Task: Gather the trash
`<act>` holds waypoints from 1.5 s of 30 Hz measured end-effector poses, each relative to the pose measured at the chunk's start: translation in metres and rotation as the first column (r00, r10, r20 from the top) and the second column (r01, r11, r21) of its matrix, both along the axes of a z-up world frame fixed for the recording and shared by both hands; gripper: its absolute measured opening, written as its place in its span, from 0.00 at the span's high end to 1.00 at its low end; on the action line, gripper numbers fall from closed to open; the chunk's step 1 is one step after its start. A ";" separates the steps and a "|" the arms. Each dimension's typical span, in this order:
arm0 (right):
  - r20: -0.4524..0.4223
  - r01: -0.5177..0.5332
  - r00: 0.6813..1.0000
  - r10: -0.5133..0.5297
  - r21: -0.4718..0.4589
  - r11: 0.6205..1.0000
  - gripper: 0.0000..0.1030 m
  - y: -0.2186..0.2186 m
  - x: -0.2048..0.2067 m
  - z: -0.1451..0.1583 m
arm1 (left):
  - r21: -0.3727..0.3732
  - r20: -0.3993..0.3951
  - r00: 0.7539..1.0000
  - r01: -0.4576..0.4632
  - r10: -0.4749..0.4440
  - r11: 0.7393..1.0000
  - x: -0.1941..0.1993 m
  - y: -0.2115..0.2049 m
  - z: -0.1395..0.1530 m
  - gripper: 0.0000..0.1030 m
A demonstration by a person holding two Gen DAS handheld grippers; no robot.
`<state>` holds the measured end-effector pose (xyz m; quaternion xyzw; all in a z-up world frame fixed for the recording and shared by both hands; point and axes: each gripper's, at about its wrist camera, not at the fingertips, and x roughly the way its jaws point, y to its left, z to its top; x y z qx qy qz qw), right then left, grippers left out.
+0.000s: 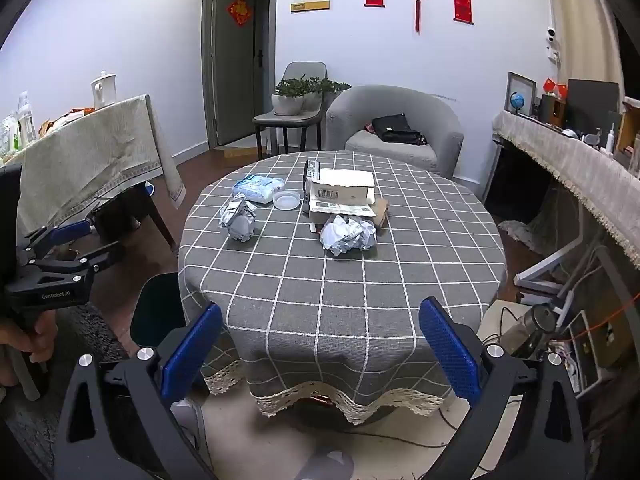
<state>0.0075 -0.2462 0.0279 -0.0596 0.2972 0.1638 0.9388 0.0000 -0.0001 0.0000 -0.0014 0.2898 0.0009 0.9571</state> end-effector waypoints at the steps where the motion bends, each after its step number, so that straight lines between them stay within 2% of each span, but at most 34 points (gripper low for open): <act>1: 0.000 -0.001 1.000 0.001 -0.001 1.000 0.03 0.000 0.000 0.000 | 0.002 0.000 1.000 0.000 0.000 1.000 0.000 0.000 0.000 0.03; 45: -0.022 0.001 1.000 -0.001 0.023 1.000 0.03 -0.003 0.003 -0.002 | 0.006 -0.004 1.000 -0.001 0.001 1.000 0.000 0.000 -0.004 0.03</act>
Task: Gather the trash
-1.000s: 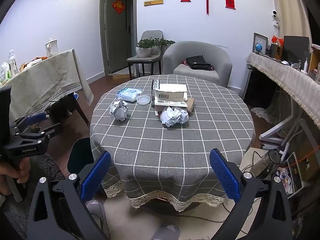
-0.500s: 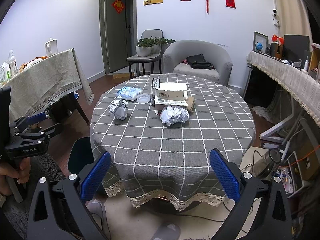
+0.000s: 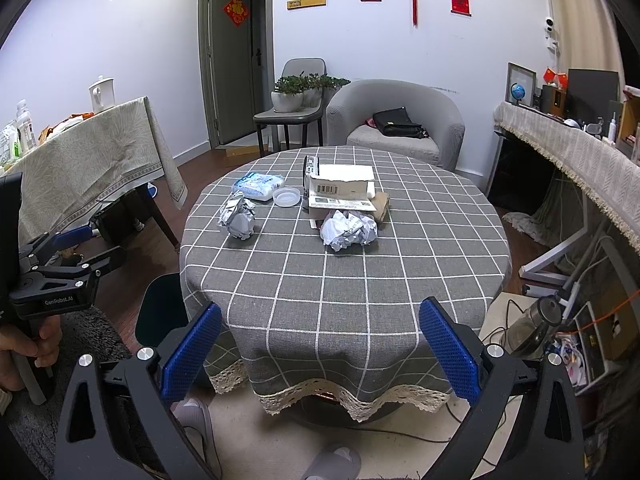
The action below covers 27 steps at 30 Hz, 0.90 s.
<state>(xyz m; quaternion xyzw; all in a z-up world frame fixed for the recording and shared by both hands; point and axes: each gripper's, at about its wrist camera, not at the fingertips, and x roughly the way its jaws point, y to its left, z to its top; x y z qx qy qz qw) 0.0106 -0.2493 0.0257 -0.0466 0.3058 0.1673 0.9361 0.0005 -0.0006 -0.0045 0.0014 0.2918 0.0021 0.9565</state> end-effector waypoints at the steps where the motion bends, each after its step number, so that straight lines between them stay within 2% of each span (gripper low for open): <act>1: 0.000 0.001 1.000 -0.001 0.001 1.000 0.03 0.000 0.000 0.000 | -0.002 0.000 1.000 0.000 0.000 1.000 0.000 0.001 -0.001 0.03; 27: -0.001 -0.001 1.000 0.001 0.004 1.000 0.03 0.000 -0.001 -0.002 | -0.013 -0.011 1.000 0.017 -0.017 1.000 0.000 -0.008 -0.001 0.03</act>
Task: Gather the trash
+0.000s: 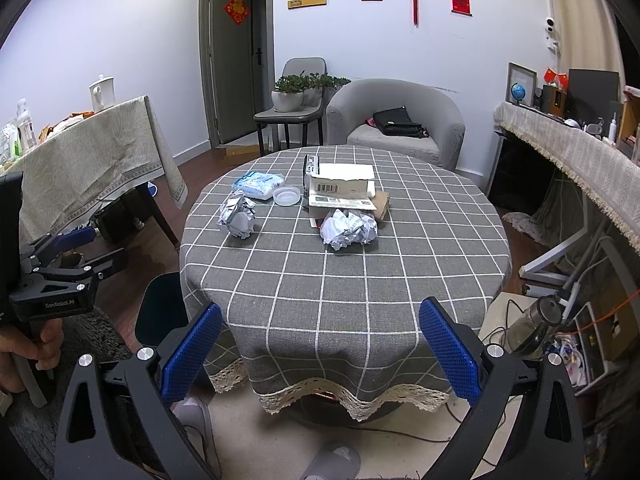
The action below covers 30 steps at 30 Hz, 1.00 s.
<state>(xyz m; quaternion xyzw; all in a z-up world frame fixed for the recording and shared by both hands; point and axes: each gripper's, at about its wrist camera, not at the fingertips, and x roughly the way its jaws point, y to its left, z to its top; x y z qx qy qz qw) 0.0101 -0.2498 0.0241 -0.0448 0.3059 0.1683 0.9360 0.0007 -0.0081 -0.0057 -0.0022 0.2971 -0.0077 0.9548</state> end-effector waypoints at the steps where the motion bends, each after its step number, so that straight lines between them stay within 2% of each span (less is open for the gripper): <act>1: -0.001 0.000 1.000 0.000 0.002 1.000 0.03 0.000 0.000 0.000 | 0.000 0.000 1.000 -0.001 0.001 1.000 0.000 0.000 0.000 0.03; 8: -0.004 0.004 1.000 -0.004 0.011 1.000 0.03 -0.003 0.001 -0.001 | 0.013 -0.005 1.000 -0.007 0.007 1.000 0.003 0.000 -0.001 0.03; 25: -0.009 0.011 1.000 -0.010 0.054 0.998 0.03 -0.012 0.002 0.002 | -0.011 -0.014 1.000 -0.010 0.010 1.000 0.004 0.005 -0.002 0.03; 30: -0.006 0.007 1.000 -0.007 0.053 0.999 0.03 -0.013 0.001 0.003 | 0.006 -0.008 1.000 -0.005 0.005 1.000 0.002 0.001 0.001 0.03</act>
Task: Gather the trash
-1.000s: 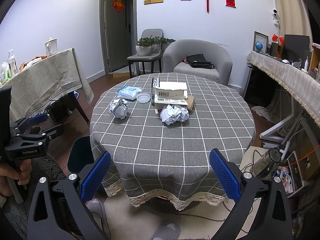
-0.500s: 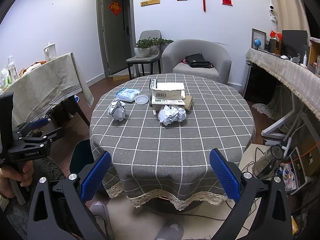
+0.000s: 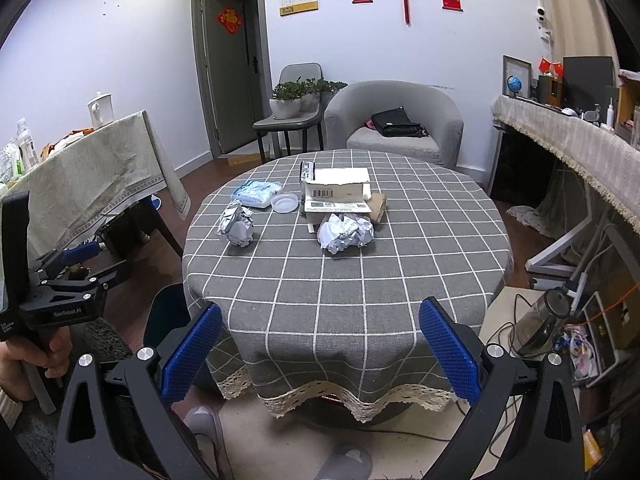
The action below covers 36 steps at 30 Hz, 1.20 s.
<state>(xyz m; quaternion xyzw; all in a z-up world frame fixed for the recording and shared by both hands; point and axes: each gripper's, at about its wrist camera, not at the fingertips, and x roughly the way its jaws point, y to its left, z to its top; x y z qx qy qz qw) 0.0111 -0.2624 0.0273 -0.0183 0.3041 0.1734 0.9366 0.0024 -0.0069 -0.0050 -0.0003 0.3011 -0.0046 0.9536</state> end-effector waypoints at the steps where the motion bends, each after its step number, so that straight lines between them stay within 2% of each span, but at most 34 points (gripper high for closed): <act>1: -0.008 -0.003 1.000 0.003 -0.003 1.000 0.03 0.000 0.001 0.000 | -0.001 0.003 1.000 0.002 -0.002 1.000 -0.001 0.000 0.001 0.03; 6: -0.023 -0.022 0.999 0.022 0.012 1.000 0.03 0.003 0.006 0.005 | -0.020 0.020 0.998 0.053 -0.053 0.998 -0.002 -0.003 0.008 0.03; 10: -0.009 -0.015 1.000 0.015 0.034 0.999 0.03 0.004 0.012 0.011 | 0.002 0.009 0.995 0.101 -0.101 0.995 0.003 -0.010 0.006 0.07; 13: -0.021 -0.016 1.000 0.017 0.048 0.999 0.03 0.006 0.023 0.010 | -0.007 -0.011 0.988 0.157 -0.157 0.988 0.010 -0.015 0.003 0.17; 15: -0.032 -0.016 0.999 0.018 0.042 0.999 0.03 0.010 0.029 0.008 | -0.018 -0.023 0.982 0.186 -0.186 0.982 0.016 -0.018 0.001 0.20; 20: -0.056 -0.039 0.998 0.042 0.053 0.998 0.07 0.019 0.048 -0.005 | -0.066 -0.036 0.971 0.235 -0.238 0.970 0.038 -0.024 -0.005 0.40; 22: -0.061 -0.046 0.997 0.051 0.079 0.996 0.07 0.017 0.054 -0.007 | -0.080 -0.036 0.966 0.251 -0.254 0.965 0.048 -0.028 -0.006 0.43; 27: -0.078 -0.042 0.996 0.047 0.064 0.997 0.08 0.016 0.069 -0.016 | -0.121 -0.023 0.960 0.274 -0.278 0.954 0.067 -0.034 -0.011 0.43; 30: -0.096 -0.046 0.994 0.050 0.048 0.998 0.16 0.016 0.076 -0.022 | -0.146 -0.031 0.958 0.279 -0.286 0.949 0.076 -0.038 -0.014 0.43; 36: -0.095 -0.071 0.993 0.068 -0.029 0.997 0.20 0.022 0.089 -0.028 | -0.174 -0.040 0.961 0.264 -0.275 0.949 0.098 -0.045 -0.018 0.43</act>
